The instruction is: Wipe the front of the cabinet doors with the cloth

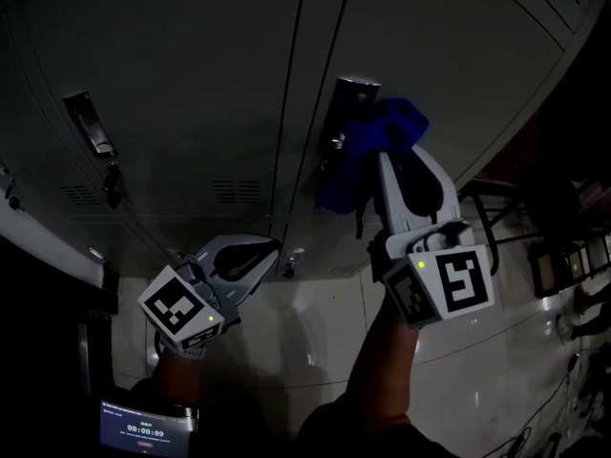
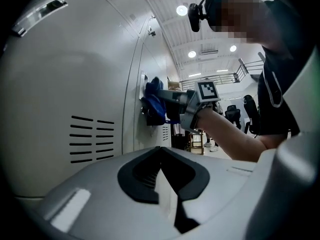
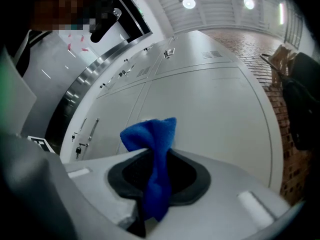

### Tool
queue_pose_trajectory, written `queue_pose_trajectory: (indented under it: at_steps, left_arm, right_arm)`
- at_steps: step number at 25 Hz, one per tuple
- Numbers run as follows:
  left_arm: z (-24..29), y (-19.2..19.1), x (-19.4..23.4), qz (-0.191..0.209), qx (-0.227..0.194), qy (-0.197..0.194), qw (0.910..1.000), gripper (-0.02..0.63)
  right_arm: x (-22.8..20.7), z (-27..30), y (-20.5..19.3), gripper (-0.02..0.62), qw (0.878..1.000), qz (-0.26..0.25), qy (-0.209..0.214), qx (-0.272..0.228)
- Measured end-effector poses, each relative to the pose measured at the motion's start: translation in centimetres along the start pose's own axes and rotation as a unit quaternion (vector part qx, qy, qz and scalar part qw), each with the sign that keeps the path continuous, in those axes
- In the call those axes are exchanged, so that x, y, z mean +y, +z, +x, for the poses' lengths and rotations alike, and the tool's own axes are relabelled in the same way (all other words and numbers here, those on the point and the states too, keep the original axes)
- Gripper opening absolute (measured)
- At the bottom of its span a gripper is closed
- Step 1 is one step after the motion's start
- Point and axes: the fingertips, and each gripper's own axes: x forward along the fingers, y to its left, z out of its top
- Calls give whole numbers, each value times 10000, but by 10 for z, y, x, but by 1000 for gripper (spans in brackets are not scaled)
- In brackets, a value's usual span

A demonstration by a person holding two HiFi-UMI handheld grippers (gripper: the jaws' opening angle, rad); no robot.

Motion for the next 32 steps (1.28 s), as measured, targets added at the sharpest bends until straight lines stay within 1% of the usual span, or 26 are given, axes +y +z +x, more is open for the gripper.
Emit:
queue_pose_trajectory:
  at_steps: [5,11,17,22,24,26,28,30,32]
  left_arm:
    - [2,-2,0,-40,-20,1,10000,6]
    - [5,-9,-5,-106,96,-48,9999,6]
    - [3,-15,-3,-74,114,1,9999,6]
    - [3,-15,-2,-77,118,23,9999,6]
    - [2,-14,-1,-68,102,26,9999,6]
    - [1,-12,1,-43,78,39,10000,6]
    - [-1,-10,4,-51,49,83,9999,6]
    - [-3,-9,6,-82,14,129,9999,6]
    - [-4,-7,7,-101,-35,158,9998,6]
  right_arm:
    - [-54,-25,-3,75,9974,56,-709,74]
    - [-117,-55,-13,75,9881,-57,-1516,248]
    - [-155,-75,-26,75,9778,-147,-2051,399]
    - [-166,-85,-32,75,9704,-171,-2327,620]
    - [-155,-87,-21,75,9740,-88,-2212,485]
    - [-131,-84,-4,75,9816,23,-1891,266]
    - [-99,-73,5,75,9891,161,-1455,180]
    - [-63,-58,3,75,9948,264,-961,232]
    - [-26,-43,0,75,9982,241,-445,327]
